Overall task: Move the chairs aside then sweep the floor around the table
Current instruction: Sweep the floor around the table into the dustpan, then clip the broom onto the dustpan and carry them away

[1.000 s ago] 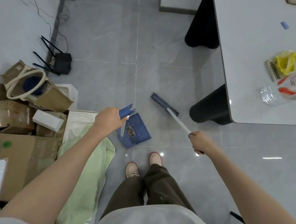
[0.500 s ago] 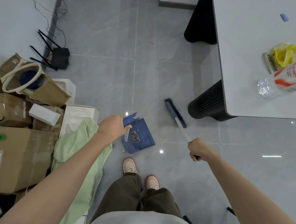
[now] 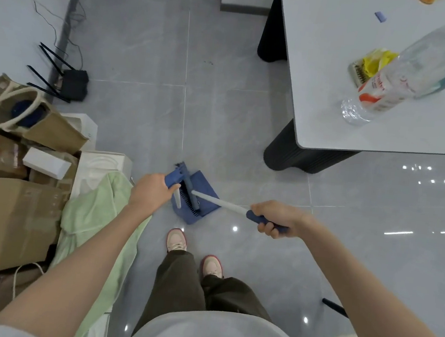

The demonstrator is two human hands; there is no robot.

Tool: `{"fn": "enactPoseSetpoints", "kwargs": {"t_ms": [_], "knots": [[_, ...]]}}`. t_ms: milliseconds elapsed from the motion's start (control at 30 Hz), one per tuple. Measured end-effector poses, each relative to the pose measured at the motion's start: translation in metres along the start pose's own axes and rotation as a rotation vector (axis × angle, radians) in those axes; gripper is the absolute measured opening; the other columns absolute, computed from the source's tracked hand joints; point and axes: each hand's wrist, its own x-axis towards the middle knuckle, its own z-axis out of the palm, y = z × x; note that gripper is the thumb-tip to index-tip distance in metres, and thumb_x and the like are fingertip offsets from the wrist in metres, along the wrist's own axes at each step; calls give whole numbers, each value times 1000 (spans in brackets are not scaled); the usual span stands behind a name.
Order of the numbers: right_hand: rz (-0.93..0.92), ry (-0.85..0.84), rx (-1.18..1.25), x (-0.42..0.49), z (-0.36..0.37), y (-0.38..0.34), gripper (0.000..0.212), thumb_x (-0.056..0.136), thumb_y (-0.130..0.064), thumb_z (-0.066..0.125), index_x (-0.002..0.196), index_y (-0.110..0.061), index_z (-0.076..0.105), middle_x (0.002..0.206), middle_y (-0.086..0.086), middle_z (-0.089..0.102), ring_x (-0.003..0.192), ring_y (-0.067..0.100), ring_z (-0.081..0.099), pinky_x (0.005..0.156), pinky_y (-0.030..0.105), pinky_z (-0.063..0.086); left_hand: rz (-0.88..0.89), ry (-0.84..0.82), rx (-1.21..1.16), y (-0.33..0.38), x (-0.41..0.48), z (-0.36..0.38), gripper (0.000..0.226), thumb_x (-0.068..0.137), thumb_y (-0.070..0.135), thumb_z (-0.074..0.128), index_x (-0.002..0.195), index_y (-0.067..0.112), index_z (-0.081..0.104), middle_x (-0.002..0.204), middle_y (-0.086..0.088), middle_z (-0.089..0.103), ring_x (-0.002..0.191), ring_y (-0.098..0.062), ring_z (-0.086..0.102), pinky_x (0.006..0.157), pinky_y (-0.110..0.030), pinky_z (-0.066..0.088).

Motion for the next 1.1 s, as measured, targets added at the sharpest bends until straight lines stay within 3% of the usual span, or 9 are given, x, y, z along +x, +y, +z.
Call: {"fn": "enactPoseSetpoints", "kwargs": {"t_ms": [267,333,433,500,600,700,867,1000,1100], "knots": [[-59,-85,145,-19,-13,26,37,94,-12,46,131,-7,48,68,6,43,44,10,38,39,17,40,20,15,21,19,-39,55,39,94,47,45,118,24,65,70,0,62,59,-15,51,52,-24,34],[-154,-84,139,-29,-16,30,29,93,-26,54,118,-11,56,75,8,54,53,13,47,51,22,46,18,34,19,29,-51,61,39,93,50,45,115,27,66,67,4,59,58,-14,51,52,-23,32],[-314,-82,71,-41,-16,36,47,92,-55,47,118,-17,59,102,9,66,80,20,61,71,30,52,38,17,32,44,-66,72,40,93,51,42,116,28,65,76,1,67,64,-16,56,54,-23,33],[-435,-55,23,-48,-10,42,47,89,-54,52,123,-22,54,108,7,64,90,18,62,79,31,53,37,7,31,55,-74,72,38,94,49,42,114,27,66,79,0,68,62,-14,51,54,-23,31],[-650,170,-90,-47,-1,54,34,86,-35,68,115,-22,57,95,4,65,79,12,61,76,28,52,51,-15,-17,72,-78,67,35,95,41,47,103,13,67,84,-10,70,67,-23,56,57,-29,36],[-704,487,-223,-40,4,62,23,87,-44,62,97,-23,64,80,-1,69,77,18,66,79,35,52,86,-23,14,82,-82,62,35,96,42,46,105,13,66,86,-11,70,76,-28,63,58,-28,36],[-641,758,-435,-44,13,68,48,87,-66,43,77,-22,60,63,-3,61,67,18,61,59,30,46,157,-108,39,88,-88,59,36,94,46,45,119,26,61,86,-8,68,71,-26,58,57,-25,31],[-626,926,-381,-50,10,73,65,84,-71,27,79,-16,62,73,1,71,68,19,65,66,36,55,209,-196,-30,112,-93,49,33,94,39,51,94,9,65,87,-11,68,81,-28,65,61,-28,39],[-628,981,-352,-58,8,76,64,83,-69,25,76,-16,60,72,2,71,64,19,64,64,37,54,285,-213,-42,133,-95,42,31,94,35,52,91,7,65,88,-11,69,82,-26,66,63,-27,41]]}}
